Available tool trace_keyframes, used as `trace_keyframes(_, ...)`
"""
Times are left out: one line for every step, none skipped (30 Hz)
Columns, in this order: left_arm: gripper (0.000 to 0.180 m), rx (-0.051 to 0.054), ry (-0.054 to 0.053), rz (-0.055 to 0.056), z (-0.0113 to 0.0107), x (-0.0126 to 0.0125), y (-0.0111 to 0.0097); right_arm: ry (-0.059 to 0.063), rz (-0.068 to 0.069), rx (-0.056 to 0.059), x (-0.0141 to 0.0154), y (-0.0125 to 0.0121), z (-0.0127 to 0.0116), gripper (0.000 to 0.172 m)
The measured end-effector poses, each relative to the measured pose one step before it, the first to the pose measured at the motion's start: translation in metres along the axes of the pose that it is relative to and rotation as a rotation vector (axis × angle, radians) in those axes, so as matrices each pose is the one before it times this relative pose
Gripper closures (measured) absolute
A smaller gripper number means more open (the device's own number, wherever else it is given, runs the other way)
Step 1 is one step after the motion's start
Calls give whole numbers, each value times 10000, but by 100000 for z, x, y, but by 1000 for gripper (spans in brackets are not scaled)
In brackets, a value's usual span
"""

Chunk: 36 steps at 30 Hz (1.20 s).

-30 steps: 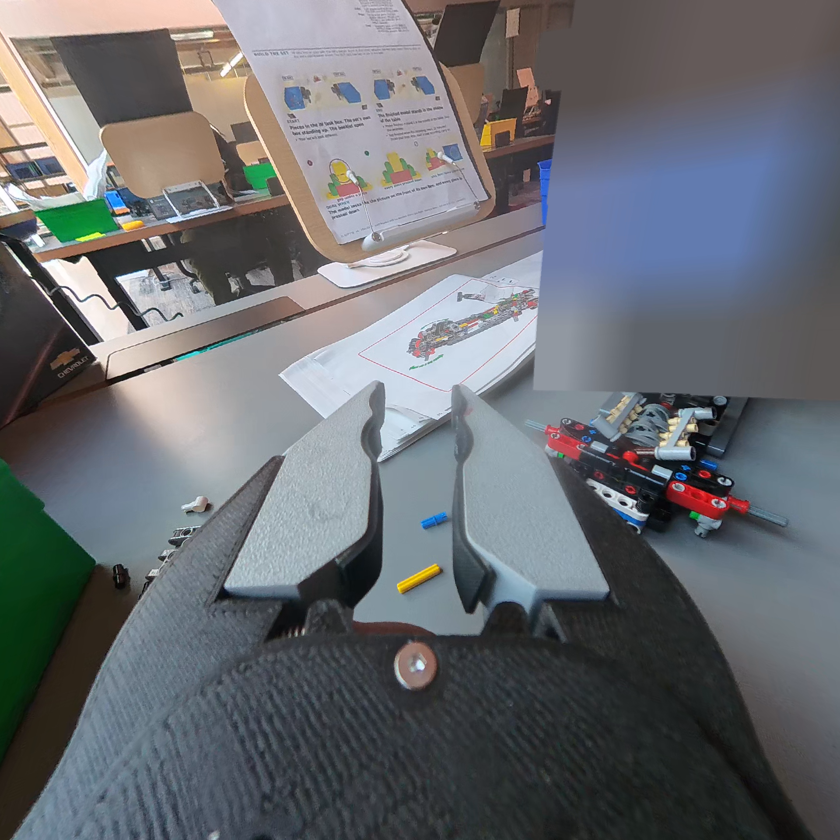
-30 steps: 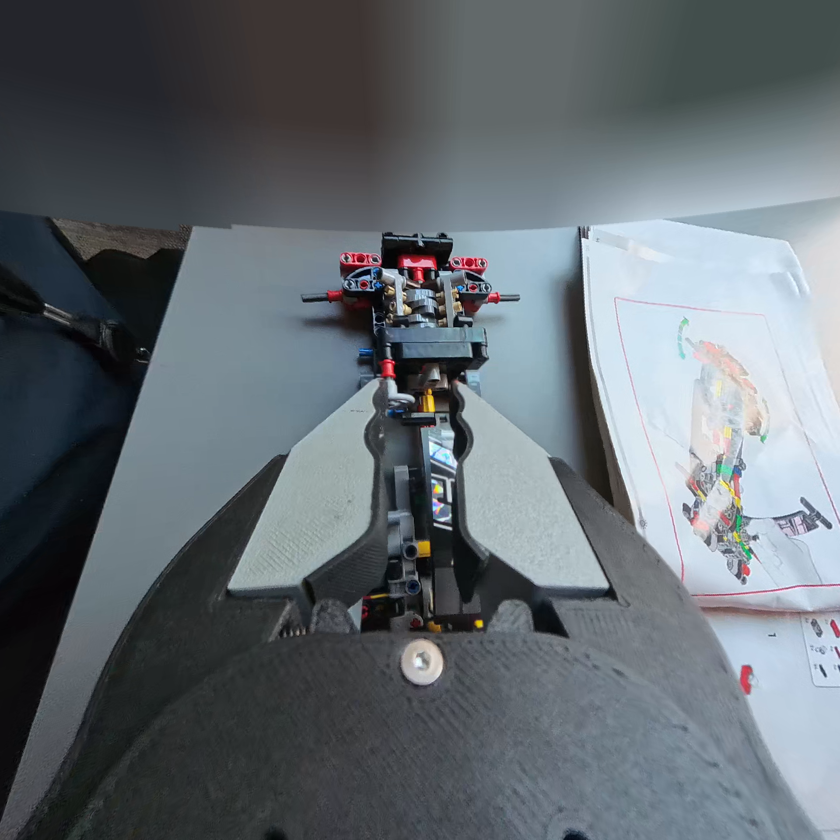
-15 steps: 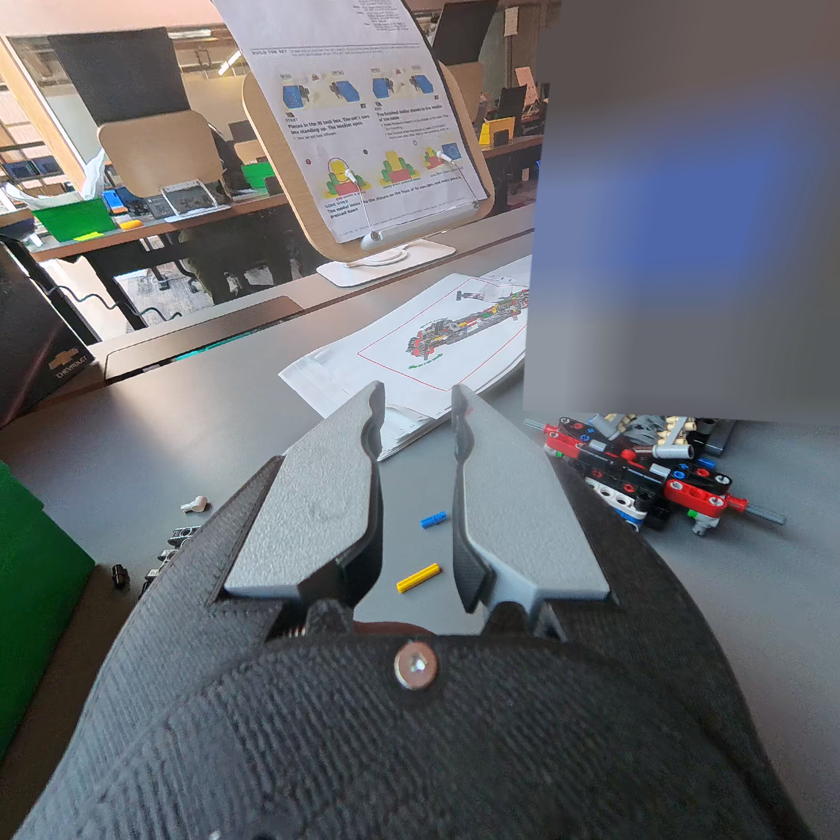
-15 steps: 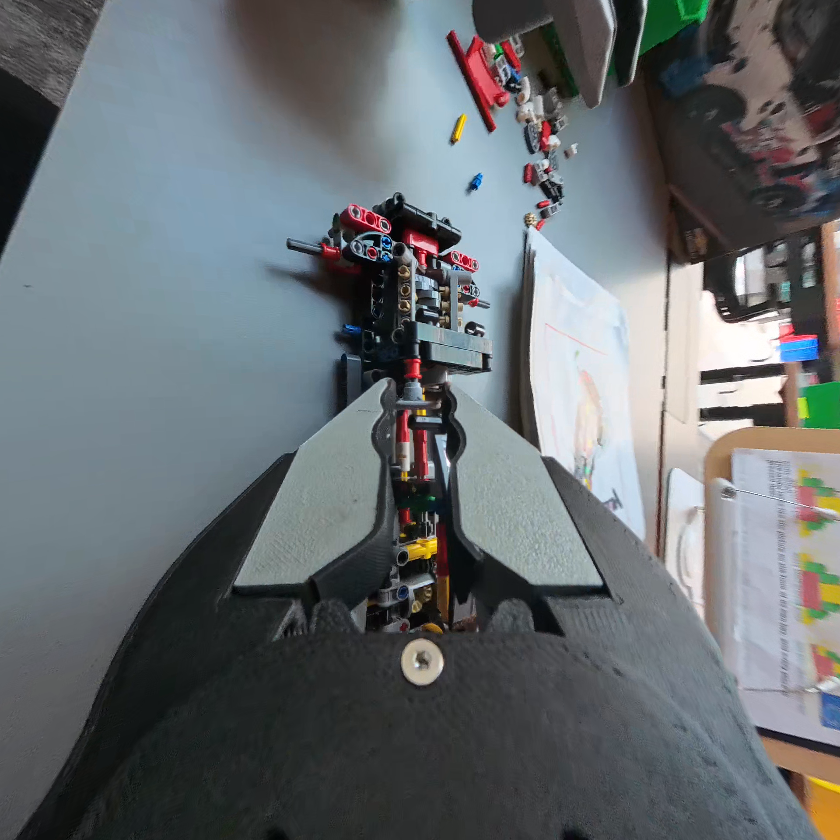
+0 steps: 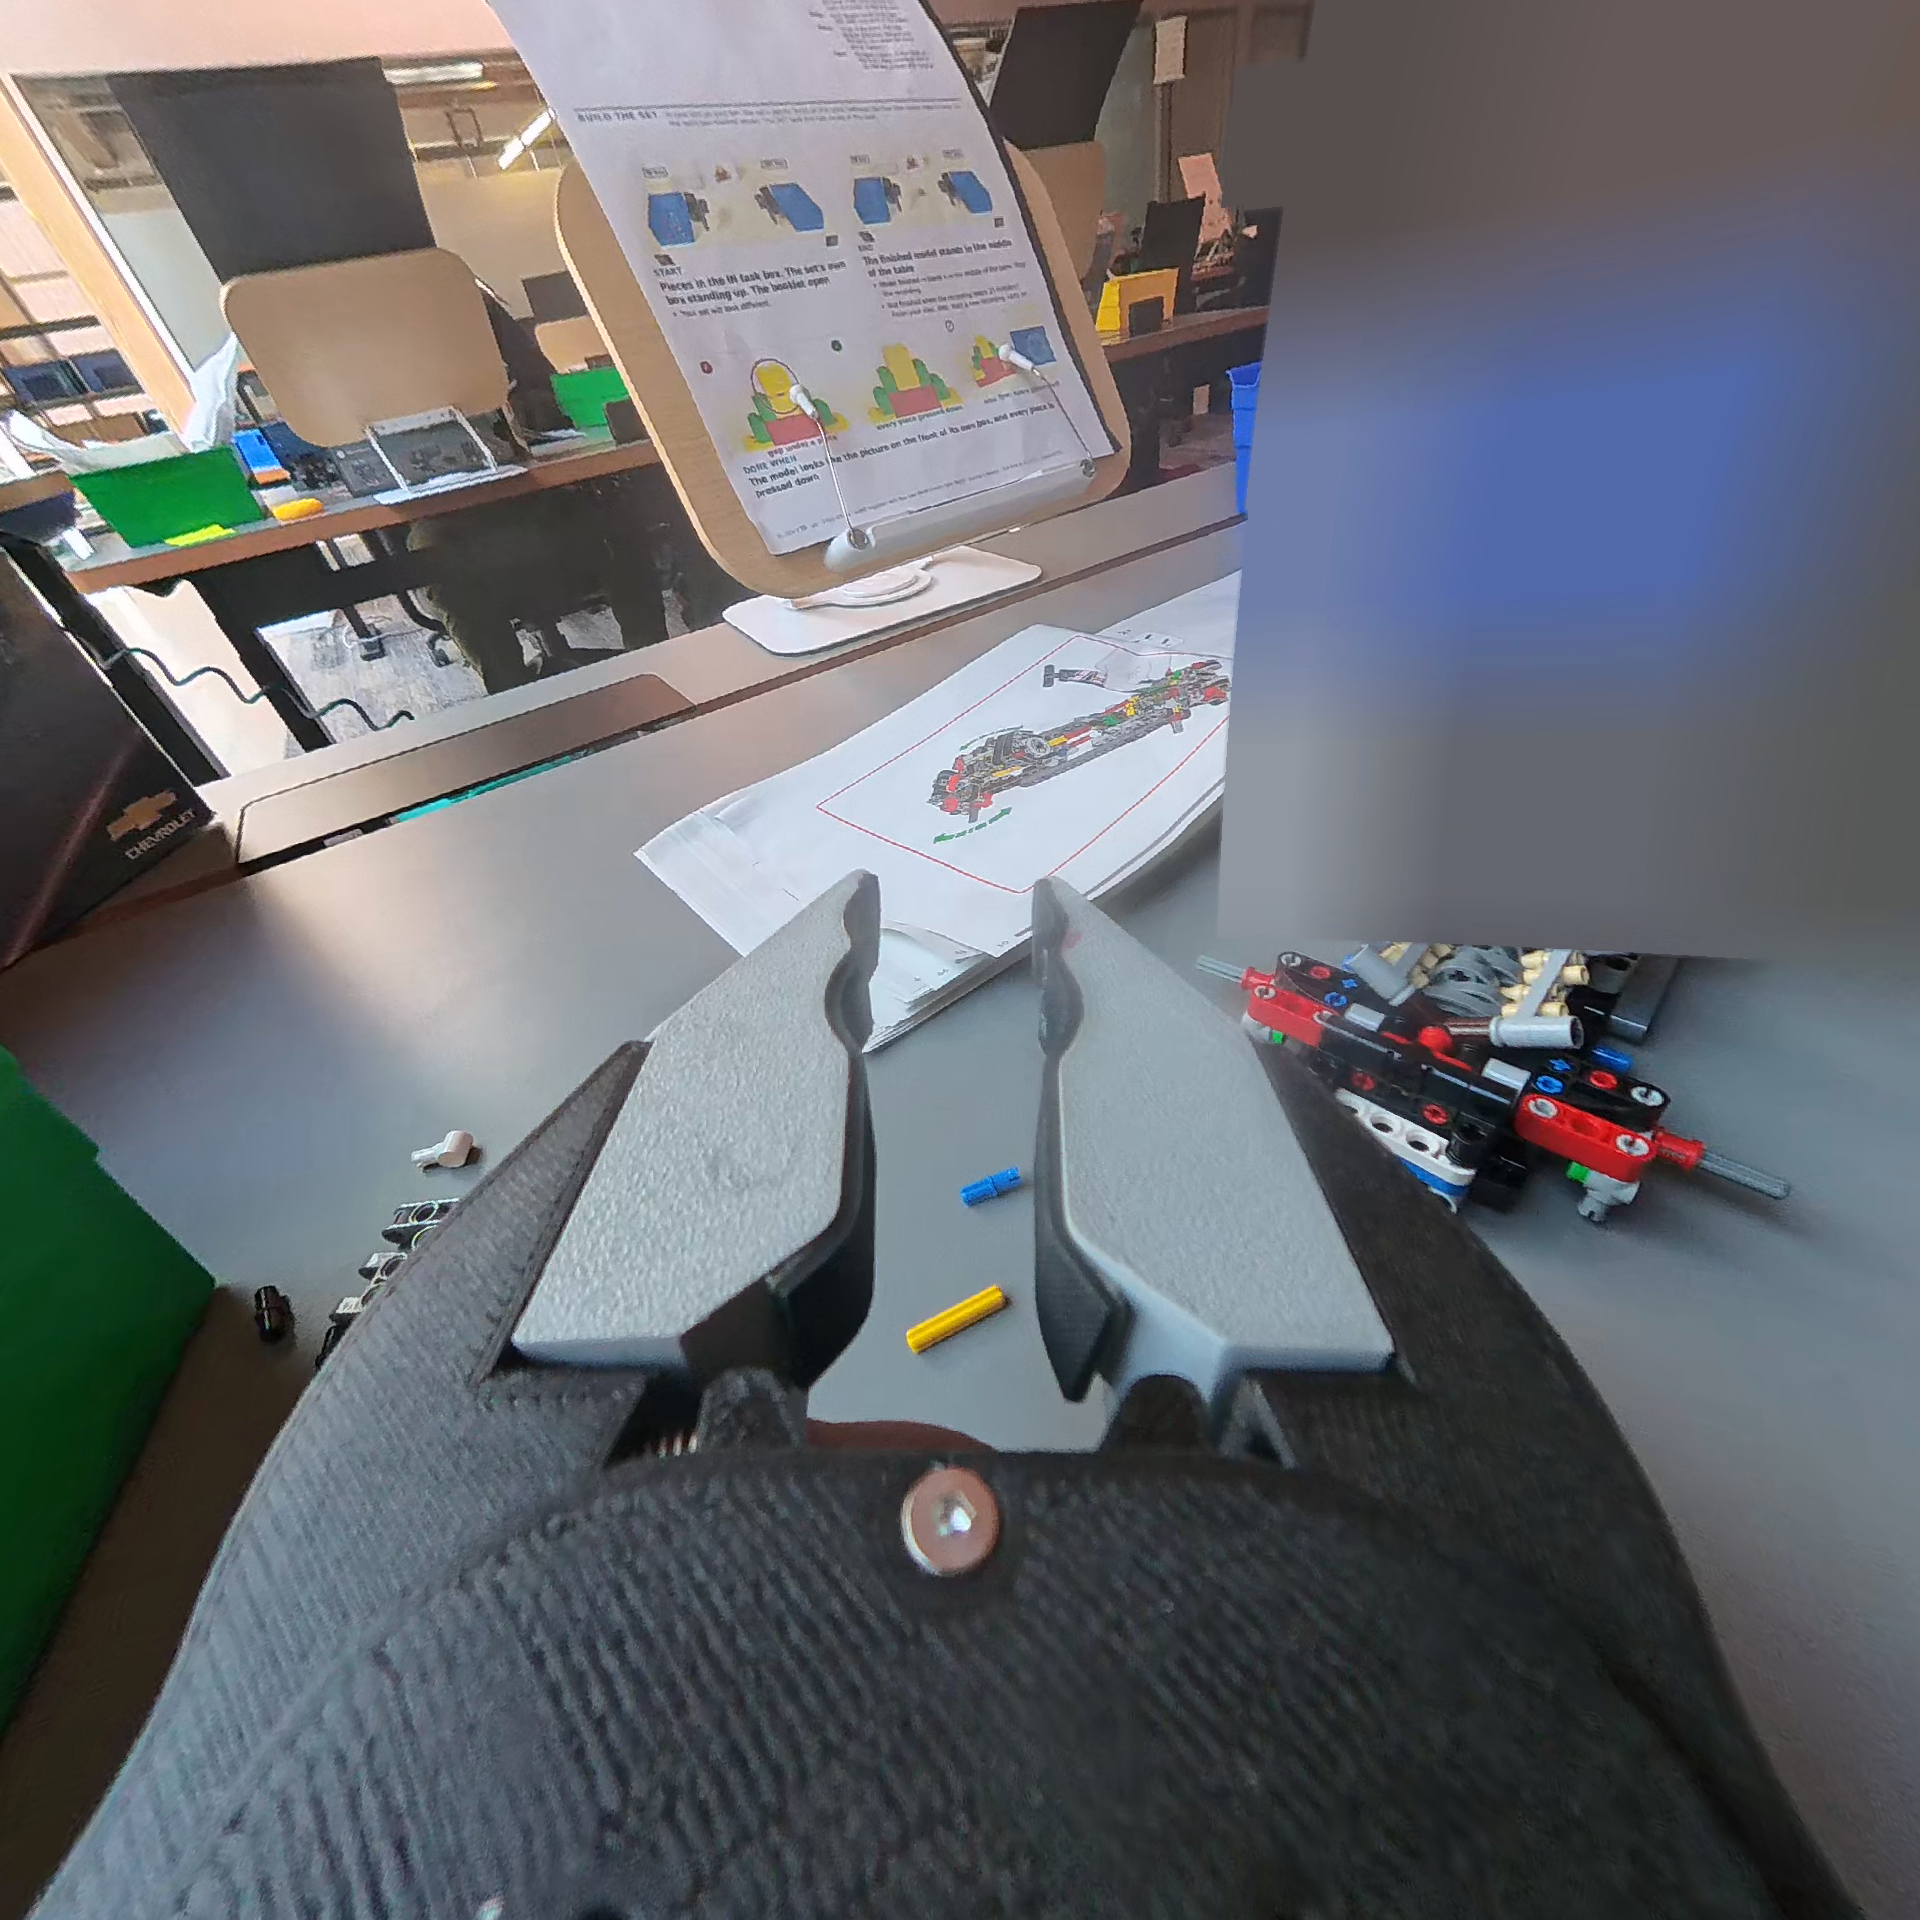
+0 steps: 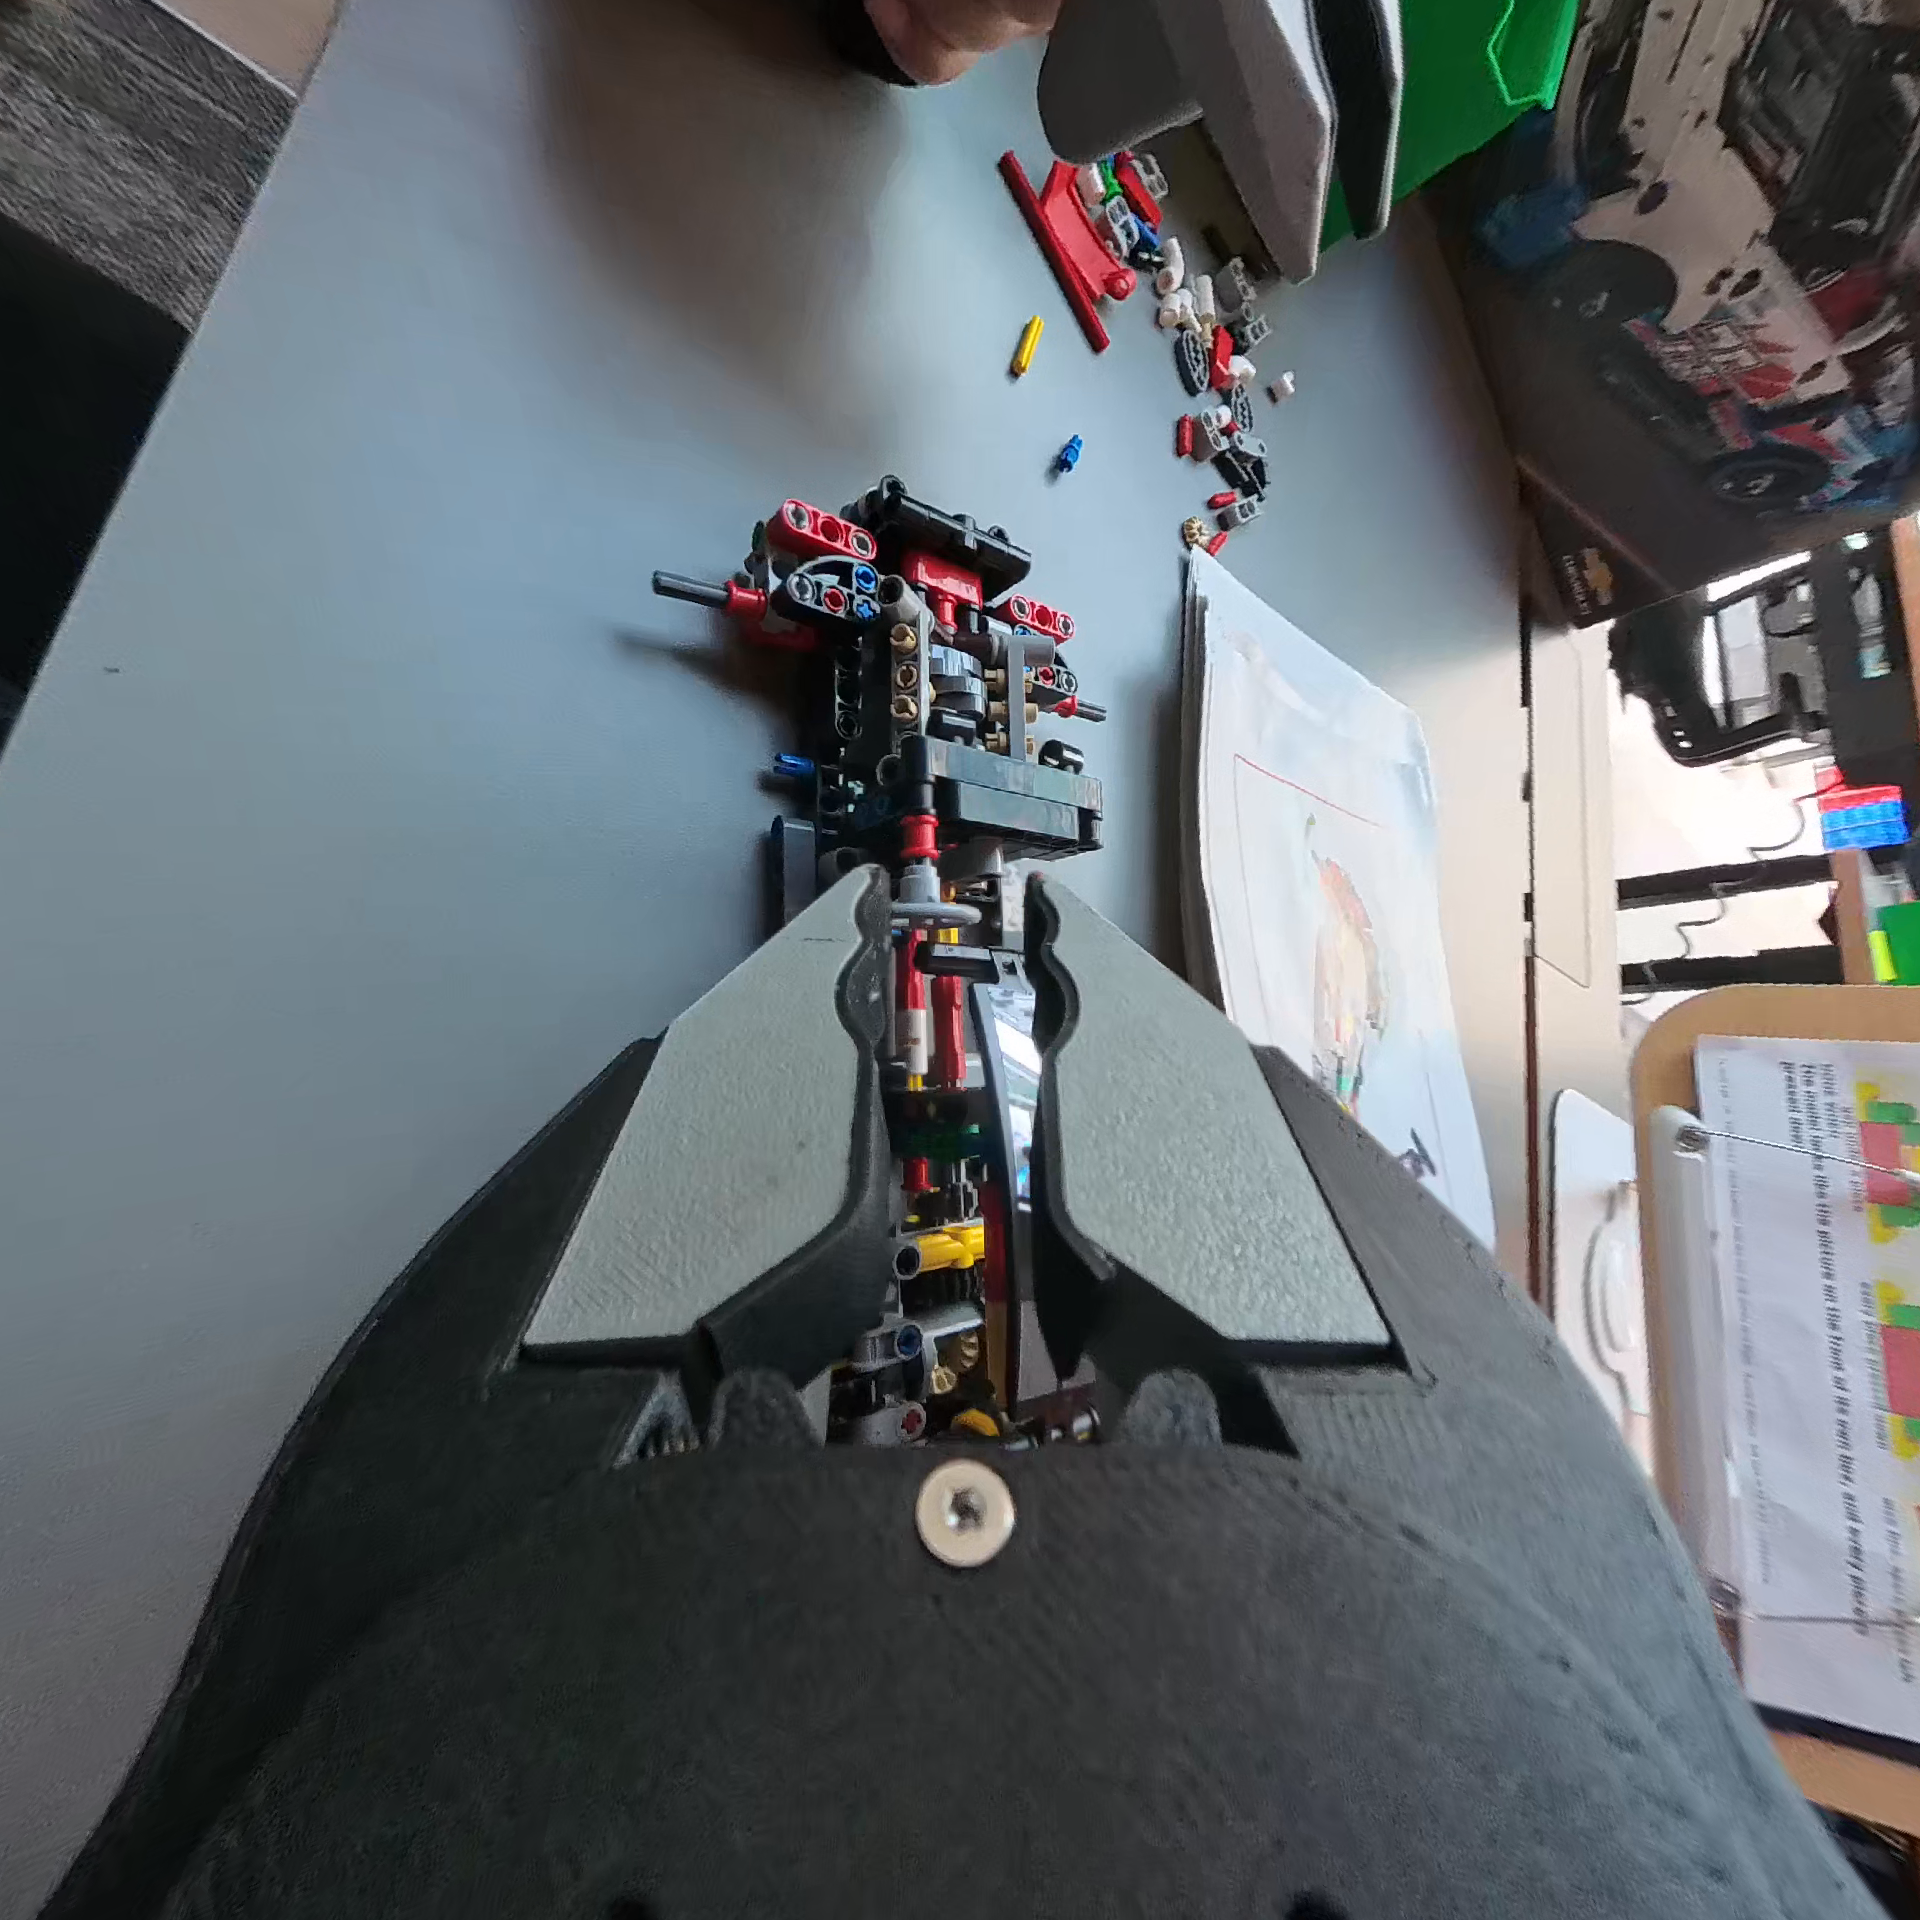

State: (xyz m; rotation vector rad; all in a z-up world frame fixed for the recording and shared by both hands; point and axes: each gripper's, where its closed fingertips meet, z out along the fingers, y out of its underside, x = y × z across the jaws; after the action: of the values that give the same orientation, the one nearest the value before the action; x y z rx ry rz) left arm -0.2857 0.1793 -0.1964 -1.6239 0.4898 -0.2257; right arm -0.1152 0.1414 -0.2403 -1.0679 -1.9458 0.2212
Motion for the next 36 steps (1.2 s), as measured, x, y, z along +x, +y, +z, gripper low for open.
trace_keyframes(154,-11,5,12,14,21,9,107,-238,-57,-114,7,28,153)
trace_keyframes(154,0,0,16,4,20,-5,62,-276,-80,-176,5,65,153)
trace_keyframes(154,7,-9,9,-13,-9,-9,63,-280,-144,-159,77,113,152)
trace_keyframes(154,13,-7,-4,-13,-7,-15,92,-248,-122,-93,49,110,152)
trace_keyframes(154,14,-8,-13,-12,-24,-13,95,-203,-83,-69,56,89,151)
trace_keyframes(154,10,-2,-17,-20,-23,-17,103,-155,-80,-39,106,91,150)
trace_keyframes(154,3,2,-16,-7,-4,0,104,-98,-51,-11,114,72,150)
trace_keyframes(154,-1,2,-6,4,-6,3,87,-49,-40,-17,131,85,149)
trace_keyframes(154,-2,-2,4,-10,0,3,90,-40,-100,11,196,110,150)
trace_keyframes(154,-3,2,7,6,15,1,93,-82,-137,-9,252,133,150)
trace_keyframes(154,-5,1,5,10,2,5,116,-146,-98,-3,174,117,150)
trace_keyframes(154,0,1,1,-9,5,0,141,-163,-43,31,76,62,150)
trace_keyframes(154,6,-2,-2,-9,-6,-6,99,-88,-12,28,13,25,151)
trace_keyframes(154,6,-1,1,-5,2,-7,6,42,-9,-8,-4,3,150)
trace_keyframes(154,-3,3,1,7,0,3,-72,125,5,-14,1,-13,151)
trace_keyframes(154,-8,3,1,8,8,9,-101,125,25,-12,-5,-9,151)
trace_keyframes(154,-4,1,5,1,7,4,-103,95,29,-11,0,-5,150)
trace_keyframes(154,0,2,5,6,9,7,-104,75,25,-10,4,9,150)
trace_keyframes(154,1,3,-1,-8,9,-2,-119,83,30,-17,-4,2,150)
trace_keyframes(154,0,0,-8,3,-9,-8,-147,121,41,-10,-12,2,150)
trace_keyframes(154,3,1,-9,-2,-1,-2,-188,179,56,-37,-10,-9,150)
trace_keyframes(154,3,0,-3,-2,-6,-3,-242,251,82,-58,-24,-1,150)
trace_keyframes(154,0,0,4,-5,11,-1,-307,343,121,-75,-51,-33,150)
trace_keyframes(154,-2,-1,5,4,6,11,-361,443,155,-77,-63,-47,150)
trace_keyframes(154,-2,3,0,-1,4,2,-339,476,162,-22,-91,-87,151)
trace_keyframes(154,-2,2,-3,7,0,3,-207,381,121,75,-78,-101,149)
trace_keyframes(154,4,3,-4,-2,-2,-3,1,189,78,180,-39,-67,144)
trace_keyframes(154,7,1,-5,-9,0,-7,177,-30,56,184,-30,-55,142)
trace_keyframes(154,1,2,-1,-8,8,-1,255,-204,33,80,-50,-72,142)
trace_keyframes(154,-4,3,0,6,0,5,300,-296,17,0,-84,-81,143)
trace_keyframes(154,-6,6,0,9,13,6,328,-334,-9,-23,-96,-86,144)
trace_keyframes(154,-6,5,2,5,1,8,320,-349,-37,-28,-84,-88,145)
trace_keyframes(154,-6,3,3,9,7,6,301,-359,-63,-8,-55,-73,146)
trace_keyframes(154,-2,3,2,3,12,1,272,-371,-80,-13,-26,-50,146)
trace_keyframes(154,-1,-1,3,4,5,0,229,-367,-79,-8,-31,-17,147)
trace_keyframes(154,1,-3,5,1,-8,-1,176,-327,-72,-37,-24,8,148)
